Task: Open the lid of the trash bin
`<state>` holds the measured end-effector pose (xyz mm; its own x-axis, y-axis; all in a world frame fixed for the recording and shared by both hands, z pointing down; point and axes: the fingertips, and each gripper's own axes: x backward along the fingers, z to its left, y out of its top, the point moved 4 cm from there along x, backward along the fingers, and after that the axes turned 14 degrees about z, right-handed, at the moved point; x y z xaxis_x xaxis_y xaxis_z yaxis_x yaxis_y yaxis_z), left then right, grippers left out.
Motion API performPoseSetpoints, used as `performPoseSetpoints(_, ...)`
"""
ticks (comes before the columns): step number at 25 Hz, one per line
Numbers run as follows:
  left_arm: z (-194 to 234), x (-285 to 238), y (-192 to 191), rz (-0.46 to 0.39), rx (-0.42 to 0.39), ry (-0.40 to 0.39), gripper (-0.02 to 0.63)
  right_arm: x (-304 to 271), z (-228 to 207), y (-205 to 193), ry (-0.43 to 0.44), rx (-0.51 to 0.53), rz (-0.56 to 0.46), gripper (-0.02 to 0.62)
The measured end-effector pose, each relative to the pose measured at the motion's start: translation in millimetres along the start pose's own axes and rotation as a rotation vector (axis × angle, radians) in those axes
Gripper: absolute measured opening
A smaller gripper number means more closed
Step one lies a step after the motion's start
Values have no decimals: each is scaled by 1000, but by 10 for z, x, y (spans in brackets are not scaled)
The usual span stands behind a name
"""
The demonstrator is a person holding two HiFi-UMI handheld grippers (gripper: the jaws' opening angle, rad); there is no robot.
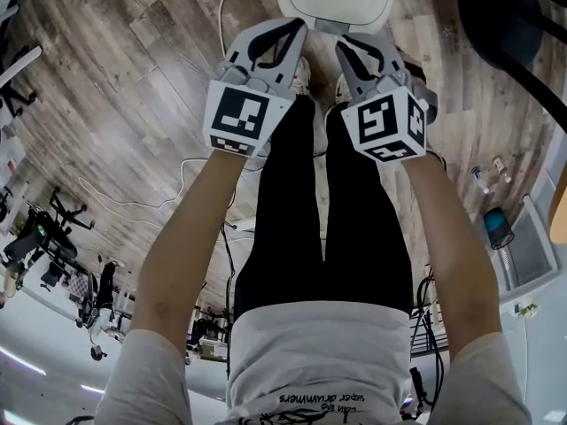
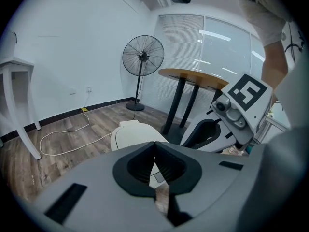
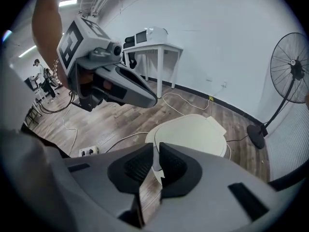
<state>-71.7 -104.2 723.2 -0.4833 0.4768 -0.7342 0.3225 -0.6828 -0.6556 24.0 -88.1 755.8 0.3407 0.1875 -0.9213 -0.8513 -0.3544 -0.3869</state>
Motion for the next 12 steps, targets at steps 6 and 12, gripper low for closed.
performPoseSetpoints(6, 9, -220, -177, 59, 43, -38, 15, -312, 22, -112, 15, 60, 93, 52)
performPoseSetpoints(12, 30, -356, -317, 103, 59, -42, 15, -570, 92, -124, 35, 119, 157, 73)
